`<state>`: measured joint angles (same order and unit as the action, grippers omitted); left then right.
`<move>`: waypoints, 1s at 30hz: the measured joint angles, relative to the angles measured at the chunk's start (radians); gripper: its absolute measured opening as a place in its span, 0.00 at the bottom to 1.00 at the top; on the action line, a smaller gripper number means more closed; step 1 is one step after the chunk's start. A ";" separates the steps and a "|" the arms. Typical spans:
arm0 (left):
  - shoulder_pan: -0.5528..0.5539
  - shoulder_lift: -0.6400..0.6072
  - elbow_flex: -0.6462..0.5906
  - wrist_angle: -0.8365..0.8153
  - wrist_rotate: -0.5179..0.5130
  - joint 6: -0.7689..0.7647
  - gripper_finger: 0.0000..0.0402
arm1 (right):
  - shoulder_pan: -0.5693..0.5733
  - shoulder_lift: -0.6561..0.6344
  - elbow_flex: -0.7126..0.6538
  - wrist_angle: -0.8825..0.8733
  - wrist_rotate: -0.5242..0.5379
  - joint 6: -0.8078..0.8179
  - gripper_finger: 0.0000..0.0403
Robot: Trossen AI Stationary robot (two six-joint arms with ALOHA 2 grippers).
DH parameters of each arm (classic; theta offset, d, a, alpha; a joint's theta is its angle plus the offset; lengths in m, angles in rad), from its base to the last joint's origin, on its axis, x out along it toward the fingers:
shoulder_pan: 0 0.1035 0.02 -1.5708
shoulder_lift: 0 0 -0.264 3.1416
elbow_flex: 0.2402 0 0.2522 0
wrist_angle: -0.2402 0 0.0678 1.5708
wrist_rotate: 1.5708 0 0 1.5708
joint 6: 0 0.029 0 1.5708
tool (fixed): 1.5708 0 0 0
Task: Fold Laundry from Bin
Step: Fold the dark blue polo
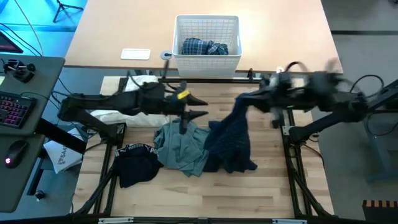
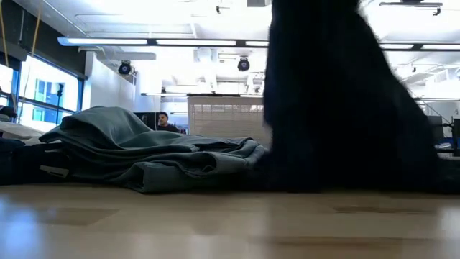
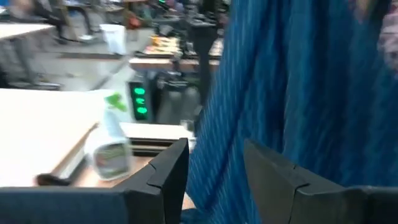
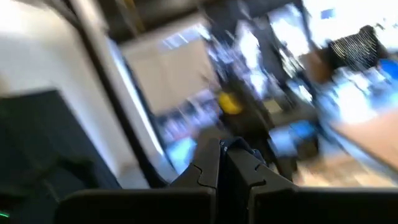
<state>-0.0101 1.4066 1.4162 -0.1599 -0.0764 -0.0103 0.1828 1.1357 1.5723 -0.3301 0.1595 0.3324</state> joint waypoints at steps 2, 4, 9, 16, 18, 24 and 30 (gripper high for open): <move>-0.005 -0.037 0.000 -0.040 -0.034 0.004 0.35 | -0.015 0.049 -0.001 -0.066 0.029 0.031 0.00; -0.011 -0.073 0.000 -0.082 -0.042 -0.004 0.34 | -0.035 0.109 -0.002 -0.111 0.039 0.038 0.00; -0.038 -0.122 0.000 -0.270 -0.084 -0.066 0.34 | -0.109 0.311 -0.002 -0.152 0.058 0.034 0.00; -0.128 -0.212 0.000 -0.814 -0.150 -0.398 0.34 | -0.227 0.592 -0.003 0.018 -0.339 0.122 0.24; -0.170 -0.230 0.000 -0.923 -0.206 -0.494 0.34 | -0.260 0.632 -0.003 0.011 -0.415 0.159 0.34; -0.294 -0.252 -0.001 -1.057 -0.400 -0.717 0.34 | -0.324 0.567 -0.003 -0.157 -0.407 0.114 0.52; -0.338 -0.205 -0.013 -1.042 -0.483 -0.766 0.34 | -0.296 0.372 -0.003 -0.414 -0.253 -0.018 0.54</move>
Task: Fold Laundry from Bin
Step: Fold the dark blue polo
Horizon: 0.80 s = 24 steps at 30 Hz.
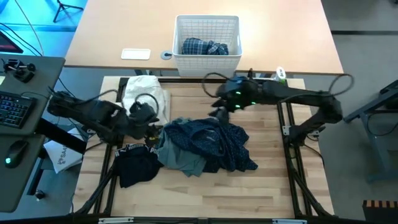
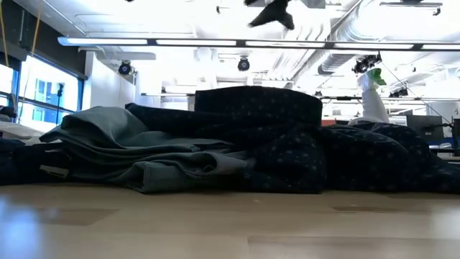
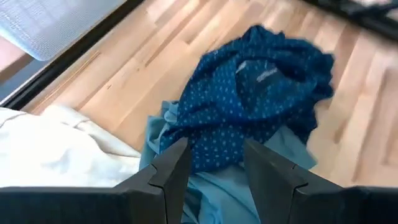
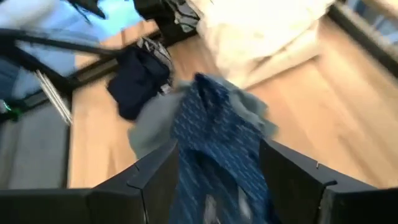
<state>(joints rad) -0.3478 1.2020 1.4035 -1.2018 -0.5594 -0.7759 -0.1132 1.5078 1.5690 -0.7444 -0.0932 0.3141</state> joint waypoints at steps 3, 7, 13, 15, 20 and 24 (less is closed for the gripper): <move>0.037 0.029 -0.049 -0.005 0.046 0.016 0.34 | 0.057 -0.094 -0.061 -0.041 0.034 -0.035 0.55; 0.177 0.062 -0.154 0.029 0.156 -0.027 0.35 | 0.152 -0.213 -0.256 0.011 0.086 0.032 0.55; 0.336 0.080 -0.349 0.255 0.244 0.032 0.36 | 0.254 -0.341 -0.523 0.148 0.153 0.332 0.55; 0.385 0.080 -0.422 0.355 0.329 0.066 0.36 | 0.280 -0.365 -0.570 0.199 0.161 0.406 0.55; 0.460 0.089 -0.581 0.598 0.460 0.137 0.36 | 0.346 -0.383 -0.600 0.263 0.230 0.484 0.55; 0.477 0.117 -0.661 0.745 0.500 0.258 0.33 | 0.393 -0.383 -0.579 0.272 0.300 0.490 0.55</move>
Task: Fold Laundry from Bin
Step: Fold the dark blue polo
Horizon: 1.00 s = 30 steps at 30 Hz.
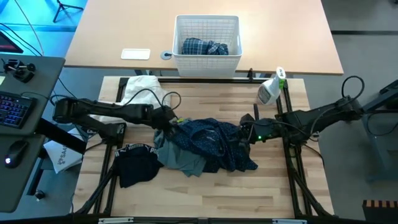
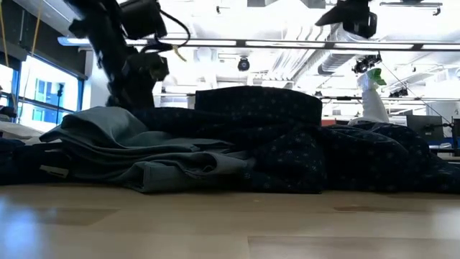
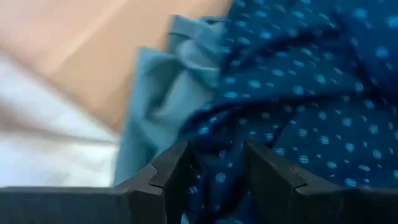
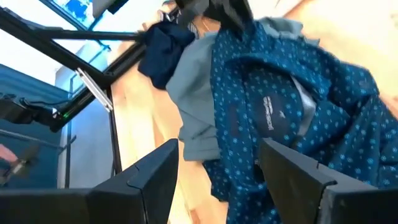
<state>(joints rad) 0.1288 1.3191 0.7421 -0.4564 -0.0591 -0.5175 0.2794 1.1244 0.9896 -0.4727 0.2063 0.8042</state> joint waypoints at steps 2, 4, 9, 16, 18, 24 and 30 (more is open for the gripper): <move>0.002 0.017 -0.009 0.047 0.038 0.042 0.30 | 0.017 0.000 0.007 0.000 0.025 0.000 0.55; -0.005 0.020 -0.009 0.102 0.067 0.060 0.22 | 0.022 0.000 0.010 0.001 0.029 -0.002 0.55; -0.028 -0.015 -0.009 0.436 0.209 0.073 0.02 | 0.023 -0.015 0.017 0.000 0.025 0.006 0.55; -0.068 -0.175 0.079 0.661 0.186 0.090 0.01 | 0.044 -0.018 0.080 -0.139 0.066 -0.016 0.55; -0.073 -0.214 0.099 0.650 0.145 0.163 0.01 | 0.044 -0.010 0.054 -0.139 0.073 -0.079 0.55; -0.070 -0.307 0.104 0.462 0.009 0.227 0.00 | 0.054 0.094 -0.044 -0.118 -0.020 -0.141 0.55; -0.071 -0.333 0.104 0.266 -0.064 0.179 0.00 | 0.074 0.291 -0.077 -0.007 0.004 -0.205 0.55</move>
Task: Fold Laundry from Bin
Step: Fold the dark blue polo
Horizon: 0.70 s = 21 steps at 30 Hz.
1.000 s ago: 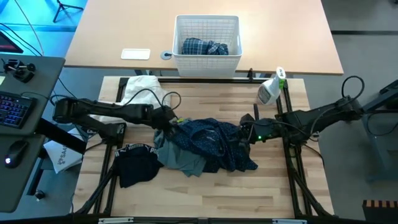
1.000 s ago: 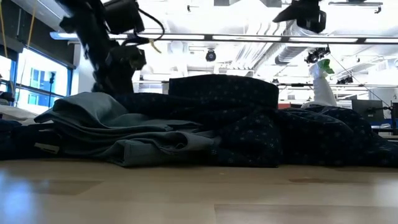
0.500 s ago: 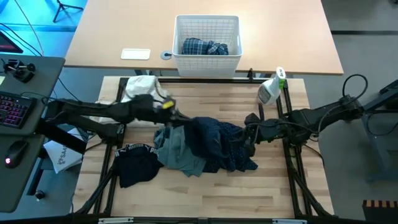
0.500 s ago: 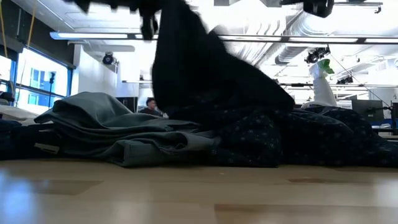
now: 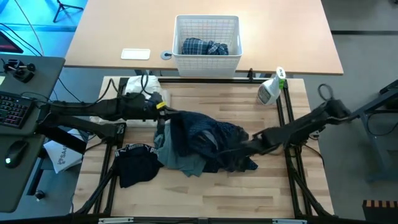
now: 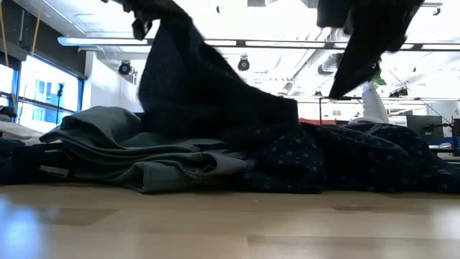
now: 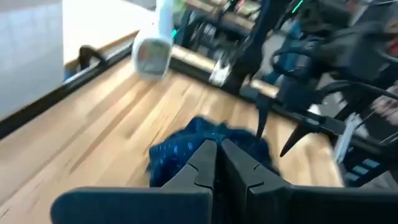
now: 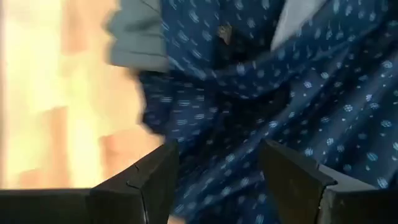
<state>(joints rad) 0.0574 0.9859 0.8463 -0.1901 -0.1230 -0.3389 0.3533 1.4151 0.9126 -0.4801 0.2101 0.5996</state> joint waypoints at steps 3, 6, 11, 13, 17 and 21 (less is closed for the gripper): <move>0.000 0.004 0.000 -0.035 -0.003 0.000 0.00 | -0.003 0.098 0.001 0.064 0.026 -0.045 0.55; 0.000 0.011 0.000 -0.057 -0.003 -0.017 0.00 | -0.017 0.177 0.001 0.150 0.047 -0.057 0.55; 0.000 0.016 0.000 -0.052 -0.003 -0.026 0.00 | -0.044 0.246 0.002 0.303 0.081 -0.036 0.54; 0.000 0.016 0.000 -0.052 -0.003 -0.027 0.00 | -0.057 0.259 0.002 0.357 0.104 -0.023 0.49; 0.001 0.015 0.000 -0.046 -0.003 -0.019 0.00 | -0.093 0.259 0.002 0.376 0.165 0.019 0.25; 0.000 0.012 0.042 -0.090 0.013 0.050 0.00 | -0.124 0.192 0.002 0.348 0.153 0.000 0.04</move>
<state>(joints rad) 0.0572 0.9980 0.8886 -0.2803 -0.1098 -0.2893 0.2292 1.6067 0.9150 -0.1316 0.3628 0.5995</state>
